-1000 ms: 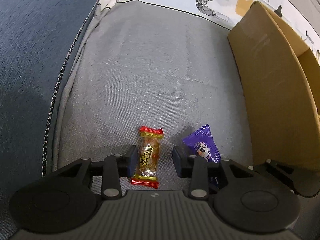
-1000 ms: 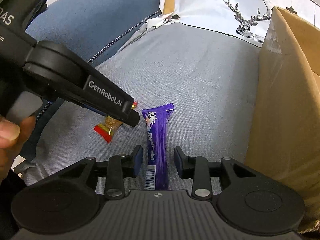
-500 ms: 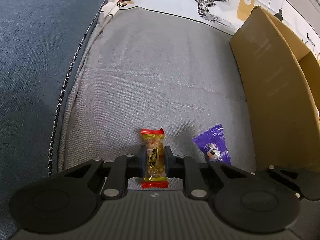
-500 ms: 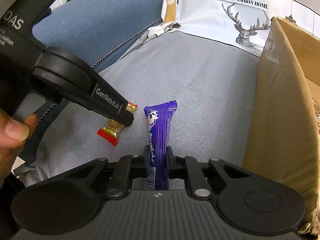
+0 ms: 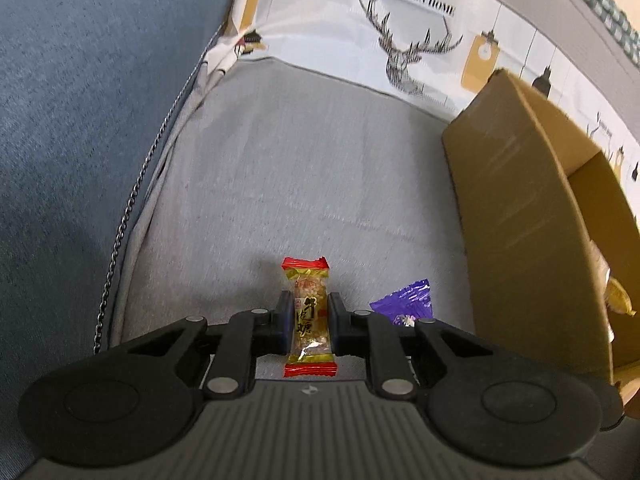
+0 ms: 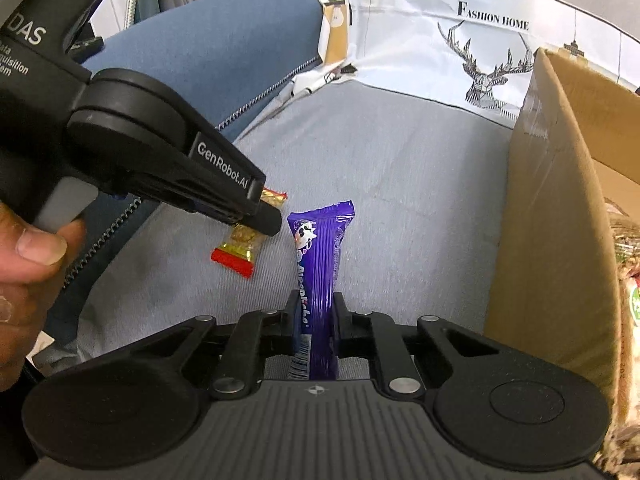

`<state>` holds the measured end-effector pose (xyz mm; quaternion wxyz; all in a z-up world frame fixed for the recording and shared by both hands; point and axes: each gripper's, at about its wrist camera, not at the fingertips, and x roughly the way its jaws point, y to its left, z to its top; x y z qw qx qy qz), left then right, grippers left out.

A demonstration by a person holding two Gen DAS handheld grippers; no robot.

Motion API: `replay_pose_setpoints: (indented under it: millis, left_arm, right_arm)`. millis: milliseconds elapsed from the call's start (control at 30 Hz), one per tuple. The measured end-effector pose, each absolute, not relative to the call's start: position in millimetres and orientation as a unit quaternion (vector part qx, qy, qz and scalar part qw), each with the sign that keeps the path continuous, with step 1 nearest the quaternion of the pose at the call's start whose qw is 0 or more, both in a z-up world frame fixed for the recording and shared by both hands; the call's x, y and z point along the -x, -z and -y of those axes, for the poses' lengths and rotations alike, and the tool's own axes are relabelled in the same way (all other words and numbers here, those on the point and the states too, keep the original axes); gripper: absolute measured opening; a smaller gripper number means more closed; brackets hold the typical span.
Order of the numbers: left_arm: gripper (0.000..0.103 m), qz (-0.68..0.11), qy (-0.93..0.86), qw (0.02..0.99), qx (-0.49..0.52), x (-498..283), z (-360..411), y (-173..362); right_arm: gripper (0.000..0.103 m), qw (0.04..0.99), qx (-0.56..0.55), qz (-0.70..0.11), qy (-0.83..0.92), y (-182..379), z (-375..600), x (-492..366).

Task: Organize snacks
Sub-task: 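Carry the red-gold candy and purple chocolate bar over the cardboard box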

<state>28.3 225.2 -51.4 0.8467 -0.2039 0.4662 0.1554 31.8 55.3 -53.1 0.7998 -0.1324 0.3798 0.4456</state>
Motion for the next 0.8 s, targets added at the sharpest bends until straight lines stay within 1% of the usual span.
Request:
replay_pose_setpoints:
  millis: [500, 800]
  left_arm:
    - [0.018, -0.407, -0.154, 0.871, 0.228, -24, -228, 36]
    - [0.018, -0.356, -0.155, 0.891, 0.237, -20, -229, 20]
  right_arm:
    - [0.014, 0.831, 0.108, -0.337, -0.429, 32, -46, -33]
    - [0.014, 0.856, 0.077, -0.280, -0.427, 13, -31, -34]
